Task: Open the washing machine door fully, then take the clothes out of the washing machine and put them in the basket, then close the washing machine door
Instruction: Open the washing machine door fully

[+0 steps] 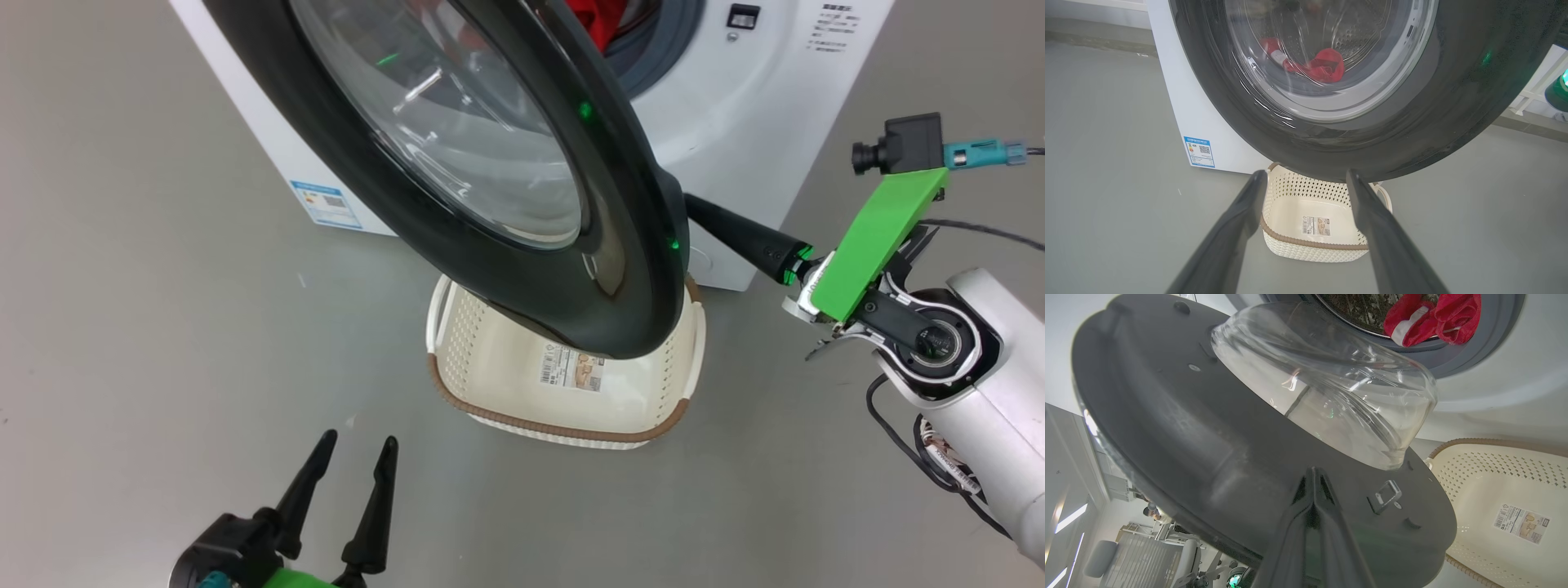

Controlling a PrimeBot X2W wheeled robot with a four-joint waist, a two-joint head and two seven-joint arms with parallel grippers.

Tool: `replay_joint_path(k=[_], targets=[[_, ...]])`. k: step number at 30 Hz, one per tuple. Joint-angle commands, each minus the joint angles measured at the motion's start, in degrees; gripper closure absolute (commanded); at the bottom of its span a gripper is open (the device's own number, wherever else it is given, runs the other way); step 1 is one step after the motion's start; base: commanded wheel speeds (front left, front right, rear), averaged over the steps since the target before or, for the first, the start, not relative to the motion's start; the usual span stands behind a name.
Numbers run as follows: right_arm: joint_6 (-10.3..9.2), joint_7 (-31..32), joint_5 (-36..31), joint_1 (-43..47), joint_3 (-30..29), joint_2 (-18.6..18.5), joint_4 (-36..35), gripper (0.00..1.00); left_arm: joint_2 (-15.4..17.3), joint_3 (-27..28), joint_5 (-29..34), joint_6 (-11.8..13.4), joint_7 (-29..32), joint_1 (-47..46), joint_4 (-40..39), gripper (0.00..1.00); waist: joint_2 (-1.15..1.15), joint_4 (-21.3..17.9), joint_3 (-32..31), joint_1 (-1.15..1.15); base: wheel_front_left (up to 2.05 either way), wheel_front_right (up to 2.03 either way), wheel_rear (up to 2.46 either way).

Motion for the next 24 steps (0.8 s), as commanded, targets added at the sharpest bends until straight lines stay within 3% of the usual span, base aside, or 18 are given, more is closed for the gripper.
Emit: replay_joint_path(k=[1, 24], targets=[[0.21, 1.93, 0.58, -0.84, 0.36, 0.48, -0.66, 1.0, 0.31, 1.72, -0.22, -0.31, -0.7, -1.45, -1.08, 0.0, 0.0, 0.7, 0.15, 0.0, 0.0, 0.0, 0.0], [0.21, 8.69, -0.53, 5.16, -0.29, 3.91, -2.26, 1.0, -0.97, 2.19, -0.03, -0.31, -0.7, 1.21, -1.32, 0.0, 0.0, 7.36, -4.0, 0.0, 0.0, 0.0, 0.0]])
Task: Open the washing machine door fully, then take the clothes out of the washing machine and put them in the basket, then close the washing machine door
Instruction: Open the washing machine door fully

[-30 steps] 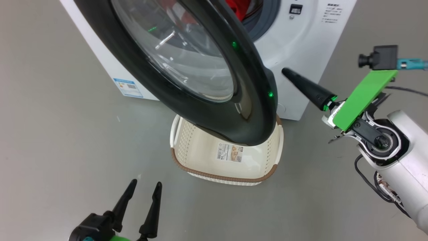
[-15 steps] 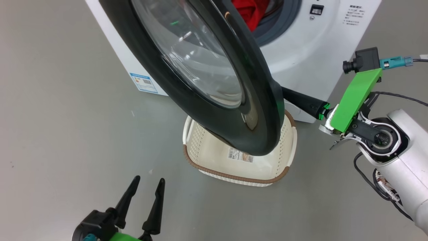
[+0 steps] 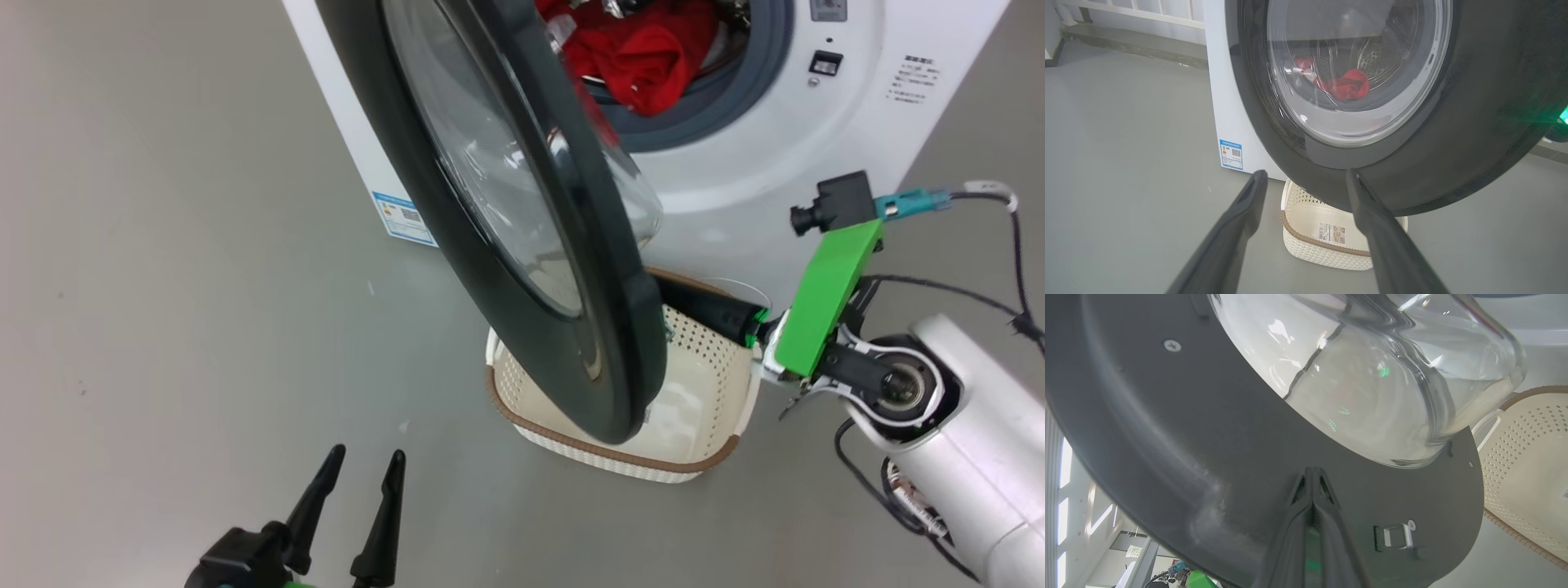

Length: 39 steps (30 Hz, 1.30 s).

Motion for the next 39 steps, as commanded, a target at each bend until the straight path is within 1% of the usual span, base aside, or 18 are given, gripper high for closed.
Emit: replay_joint_path(k=[1, 9, 21, 33, 39], targets=[[0.3, 0.41, -0.49, 1.31, 0.31, 1.19, -2.1, 1.0, 0.46, 2.03, 0.01, -0.31, -0.7, -0.01, -1.28, 0.0, 0.0, 1.29, -1.01, 0.0, 0.0, 0.0, 0.0], [0.3, 1.26, -1.87, 4.55, 1.04, 3.77, -4.55, 1.0, 0.13, 3.9, 0.11, -0.31, -0.7, 1.92, -1.22, 0.0, 0.0, 4.15, -2.96, 0.0, 0.0, 0.0, 0.0], [0.3, 0.75, -2.83, 8.85, 0.34, 8.01, -6.04, 1.0, -0.13, 6.08, 2.06, -0.31, -0.7, 3.44, -1.53, 0.0, 0.0, 9.33, -5.94, 0.0, 0.0, 0.0, 0.0], [0.3, 1.21, -4.99, 6.24, 1.29, 12.98, -3.43, 1.0, -0.15, 7.9, 0.67, -0.31, -0.7, 3.84, -3.37, 0.0, 0.0, 10.42, -4.61, 0.0, 0.0, 0.0, 0.0], [0.3, 0.15, -5.77, 4.75, 1.83, 15.29, -1.84, 1.0, -0.15, 8.1, 0.22, -0.31, -0.7, 4.15, -3.6, 0.0, 0.0, 10.59, -4.22, 0.0, 0.0, 0.0, 0.0]])
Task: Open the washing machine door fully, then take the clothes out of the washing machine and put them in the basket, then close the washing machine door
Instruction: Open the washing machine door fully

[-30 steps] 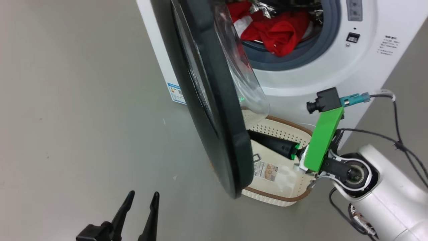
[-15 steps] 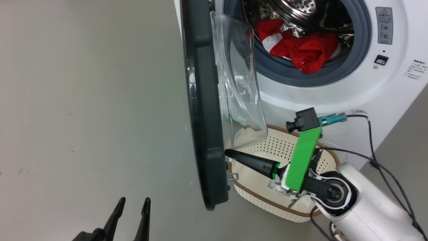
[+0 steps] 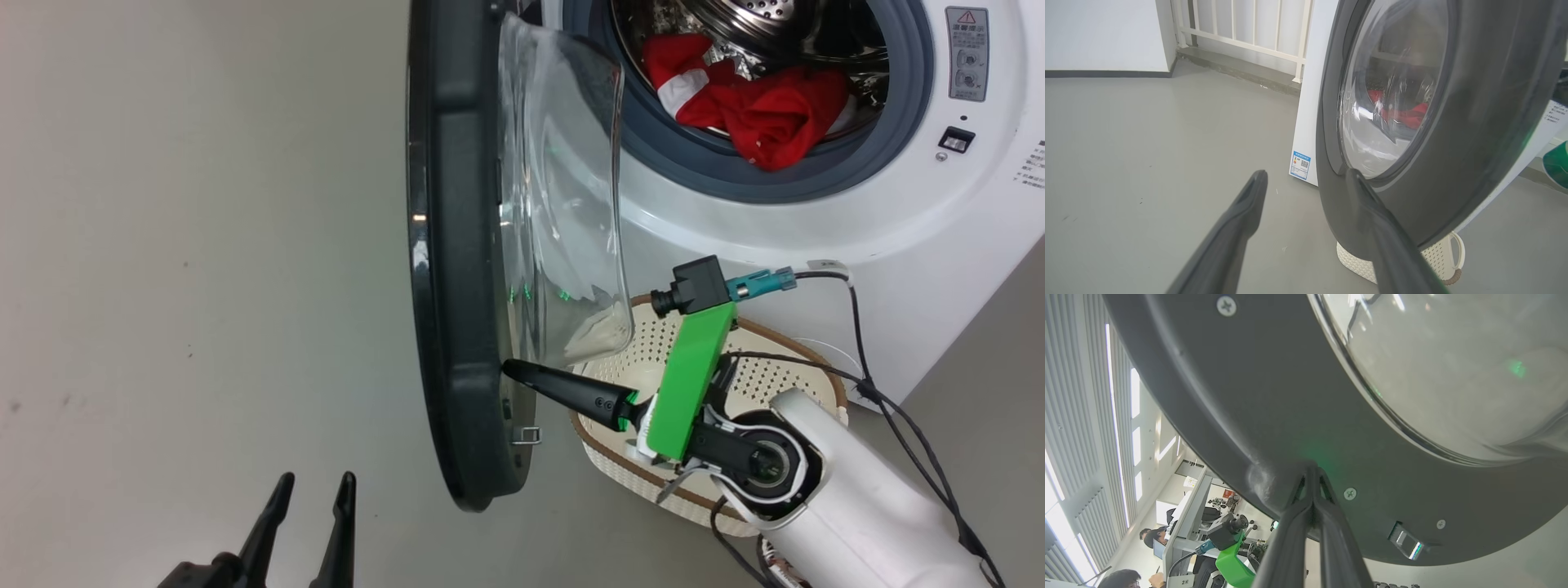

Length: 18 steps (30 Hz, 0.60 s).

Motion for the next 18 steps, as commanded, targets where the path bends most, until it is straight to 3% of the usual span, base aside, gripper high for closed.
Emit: replay_joint_path(k=[1, 10, 11, 14, 15, 18], targets=[[0.3, -0.58, -1.16, -1.6, 0.83, 1.87, -1.48, 1.0, 0.34, 1.98, -0.24, -0.31, -0.7, -0.4, -1.52, 0.0, 0.0, 0.01, 0.04, 0.0, 0.0, 0.0, 0.0], [0.3, -2.26, -1.97, -1.3, 1.71, 2.26, -1.68, 1.0, 0.34, 2.01, 0.34, -0.31, -0.7, -1.12, -0.94, 0.0, 0.0, -0.27, -0.18, 0.0, 0.0, 0.0, 0.0], [0.3, -2.64, -2.26, -1.07, 1.78, 1.98, -1.71, 0.93, 0.34, 1.92, 0.47, -0.31, -0.7, -1.2, -0.8, 0.0, 0.0, -0.33, -0.28, 0.0, 0.0, 0.0, 0.0], [0.3, -3.92, -2.5, -0.07, 1.73, 1.25, -1.88, 0.88, 0.34, 1.56, 0.88, -0.31, -0.7, -1.47, -0.28, 0.0, 0.0, -0.53, -0.68, 0.0, 0.0, 0.0, 0.0], [0.3, -4.43, -2.57, 0.33, 1.67, 0.99, -1.96, 0.8, 0.34, 1.5, 1.05, -0.31, -0.7, -1.54, -0.08, 0.0, 0.0, -0.61, -0.85, 0.0, 0.0, 0.0, 0.0], [0.3, -6.4, -3.14, 1.59, 1.47, -0.06, -2.3, 0.68, 0.34, 1.35, 1.48, -0.31, -0.7, -1.89, 0.64, 0.0, 0.0, -0.88, -1.28, 0.0, 0.0, 0.0, 0.0]])
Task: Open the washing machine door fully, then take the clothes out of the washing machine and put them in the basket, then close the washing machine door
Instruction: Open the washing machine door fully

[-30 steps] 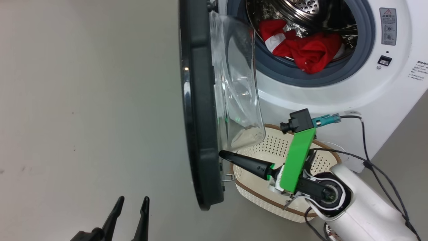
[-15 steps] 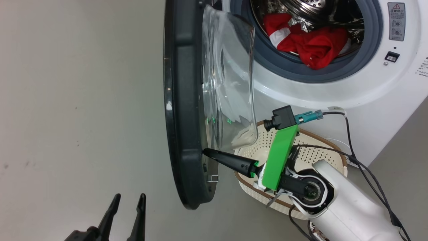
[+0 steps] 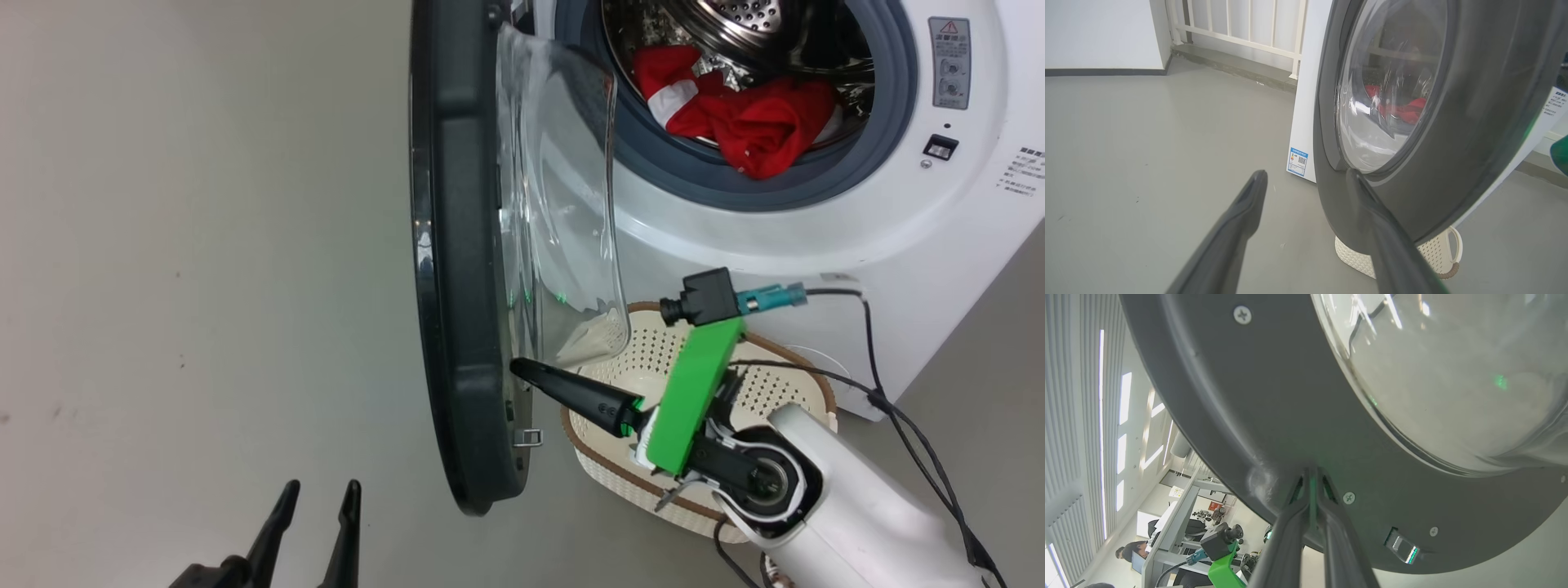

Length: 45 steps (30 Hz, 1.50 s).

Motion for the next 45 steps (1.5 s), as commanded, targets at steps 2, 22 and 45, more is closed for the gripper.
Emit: replay_joint_path(k=[2, 22, 45], targets=[[0.29, -2.59, -1.0, 1.82, 0.04, -0.48, -1.82, 0.35, 0.37, 1.5, 0.96, -0.31, -0.7, -1.97, -0.5, 0.0, 0.0, -0.45, -0.71, 0.0, 0.0, 0.0, 0.0], [0.29, -15.61, -4.33, 11.33, 2.44, -8.21, -1.12, 0.0, 2.21, 3.5, 0.88, -0.31, -0.7, -1.2, -0.06, 0.0, 0.0, -7.32, -2.32, 0.0, 0.0, 0.0, 0.0], [0.29, -37.82, -30.44, 16.61, -3.78, -10.16, 8.0, 0.0, 1.82, 6.22, 1.43, -0.31, -0.7, 0.97, -0.25, 0.0, 0.0, -11.13, -3.05, 0.0, 0.0, 0.0, 0.0]])
